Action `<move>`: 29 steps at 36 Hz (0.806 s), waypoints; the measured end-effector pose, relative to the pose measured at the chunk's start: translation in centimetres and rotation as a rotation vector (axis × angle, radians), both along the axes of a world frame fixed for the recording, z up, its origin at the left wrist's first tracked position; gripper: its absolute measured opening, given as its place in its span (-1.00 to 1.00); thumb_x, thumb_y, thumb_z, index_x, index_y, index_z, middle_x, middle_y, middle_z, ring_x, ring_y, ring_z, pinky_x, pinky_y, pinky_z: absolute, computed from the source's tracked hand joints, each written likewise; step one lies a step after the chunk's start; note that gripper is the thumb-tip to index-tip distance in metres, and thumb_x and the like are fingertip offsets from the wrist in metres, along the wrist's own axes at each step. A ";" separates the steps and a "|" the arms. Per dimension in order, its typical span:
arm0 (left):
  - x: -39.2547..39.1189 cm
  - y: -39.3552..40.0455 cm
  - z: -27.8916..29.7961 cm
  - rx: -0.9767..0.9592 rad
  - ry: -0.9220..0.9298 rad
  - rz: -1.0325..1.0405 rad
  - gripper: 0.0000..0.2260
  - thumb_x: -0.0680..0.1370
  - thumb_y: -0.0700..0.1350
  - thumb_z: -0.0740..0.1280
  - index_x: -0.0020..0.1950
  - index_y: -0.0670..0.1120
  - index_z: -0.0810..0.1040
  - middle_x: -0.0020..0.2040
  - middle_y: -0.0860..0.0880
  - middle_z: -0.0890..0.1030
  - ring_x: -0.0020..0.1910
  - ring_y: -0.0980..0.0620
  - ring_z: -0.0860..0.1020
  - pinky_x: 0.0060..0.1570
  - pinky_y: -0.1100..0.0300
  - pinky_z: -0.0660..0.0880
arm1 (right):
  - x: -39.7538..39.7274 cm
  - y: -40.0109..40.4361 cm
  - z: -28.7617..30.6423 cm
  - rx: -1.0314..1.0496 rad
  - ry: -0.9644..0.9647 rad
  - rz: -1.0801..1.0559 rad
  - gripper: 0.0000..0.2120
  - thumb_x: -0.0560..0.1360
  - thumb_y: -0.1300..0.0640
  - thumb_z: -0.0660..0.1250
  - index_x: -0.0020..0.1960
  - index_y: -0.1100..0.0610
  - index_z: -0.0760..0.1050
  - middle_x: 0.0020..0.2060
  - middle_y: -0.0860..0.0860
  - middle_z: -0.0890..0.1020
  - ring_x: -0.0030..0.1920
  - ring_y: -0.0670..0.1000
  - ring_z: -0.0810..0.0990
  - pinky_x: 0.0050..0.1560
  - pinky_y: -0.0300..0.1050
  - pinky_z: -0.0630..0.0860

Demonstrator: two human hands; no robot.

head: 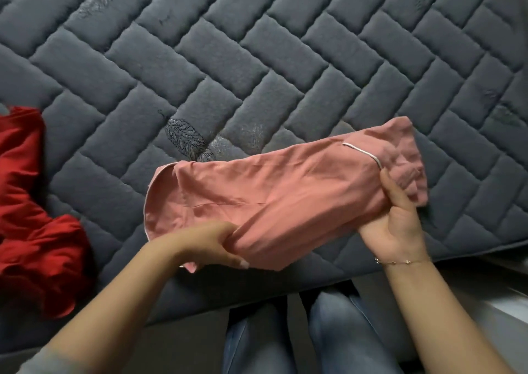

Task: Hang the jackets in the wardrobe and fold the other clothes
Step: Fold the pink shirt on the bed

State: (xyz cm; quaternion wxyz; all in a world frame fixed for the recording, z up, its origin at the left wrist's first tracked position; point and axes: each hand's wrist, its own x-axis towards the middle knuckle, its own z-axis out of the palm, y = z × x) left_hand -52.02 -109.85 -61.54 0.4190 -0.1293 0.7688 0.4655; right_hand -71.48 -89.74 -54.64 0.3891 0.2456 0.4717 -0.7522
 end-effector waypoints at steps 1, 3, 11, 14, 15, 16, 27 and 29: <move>-0.5 -0.3 -0.1 -0.069 0.047 -0.019 -0.68 0.40 0.12 0.48 -0.26 0.07 0.35 -0.32 0.19 0.41 -0.33 0.24 0.44 -0.41 0.42 0.27 | -0.4 0.2 -0.4 -0.005 -0.004 -0.017 -0.73 0.50 0.09 0.26 0.09 0.11 0.65 0.14 0.03 0.65 0.19 -0.01 0.60 0.22 -0.07 0.52; -1.8 -1.2 -0.3 -0.079 0.129 0.018 -0.72 0.39 0.06 0.50 -0.22 0.11 0.39 -0.31 0.23 0.45 -0.29 0.22 0.42 -0.34 0.42 0.27 | -1.7 0.7 -1.3 0.001 -0.001 -0.050 -0.74 0.57 0.11 0.20 0.14 0.14 0.60 0.14 0.04 0.64 0.19 0.00 0.59 0.25 -0.07 0.50; -6.7 -2.4 -4.6 -0.286 0.231 0.239 -0.86 0.46 -0.09 0.47 -0.13 0.00 0.51 -0.25 0.11 0.52 -0.22 0.06 0.49 -0.27 0.30 0.34 | -8.9 4.1 -7.7 0.117 0.007 -0.151 -0.70 0.58 0.18 0.19 -0.14 0.11 0.69 -0.13 -0.03 0.71 -0.01 -0.04 0.64 0.25 -0.14 0.45; -7.6 -1.7 -6.3 -0.518 0.269 0.256 -0.86 0.48 -0.15 0.38 0.03 -0.06 0.59 -0.07 -0.04 0.61 -0.07 -0.08 0.54 -0.12 0.13 0.41 | -10.6 5.4 -11.3 0.317 -0.070 -0.114 -0.83 0.57 0.21 0.23 -0.10 0.09 0.58 -0.23 -0.06 0.69 -0.10 -0.06 0.61 0.18 -0.19 0.45; -7.7 -1.3 -6.7 -0.567 0.289 0.264 -0.83 0.47 -0.16 0.37 0.05 -0.08 0.59 -0.03 -0.08 0.61 -0.04 -0.12 0.53 -0.08 0.09 0.41 | -10.9 5.9 -12.4 0.393 -0.081 -0.088 -0.86 0.56 0.22 0.25 -0.11 0.07 0.54 -0.27 -0.07 0.67 -0.14 -0.06 0.59 0.07 -0.23 0.51; -7.7 -1.0 -7.0 -0.606 0.305 0.286 -0.82 0.47 -0.16 0.37 0.07 -0.10 0.59 -0.01 -0.12 0.59 -0.01 -0.15 0.52 -0.04 0.05 0.41 | -11.2 6.3 -13.4 0.456 -0.086 -0.073 -0.86 0.56 0.24 0.26 -0.14 0.05 0.51 -0.32 -0.07 0.65 -0.19 -0.07 0.56 -0.09 -0.26 0.55; -4.1 -6.0 -7.4 -0.900 0.072 0.373 -0.72 0.53 0.11 0.35 0.01 -0.11 0.56 0.02 -0.16 0.58 0.12 -0.19 0.51 0.13 -0.05 0.27 | -7.4 5.8 -14.4 1.299 1.155 0.568 -0.36 0.40 0.18 0.44 0.41 0.32 0.31 0.40 0.32 0.33 0.42 0.30 0.28 0.44 0.06 0.07; -3.8 -7.1 -7.2 -0.764 0.129 0.367 -0.75 0.53 0.05 0.37 -0.09 -0.14 0.52 -0.13 -0.16 0.58 -0.05 -0.21 0.55 -0.13 0.03 0.32 | -6.3 5.4 -15.4 1.136 1.353 0.968 -0.39 0.49 0.08 0.37 0.47 0.20 0.28 0.46 0.25 0.29 0.47 0.26 0.23 0.46 0.08 0.00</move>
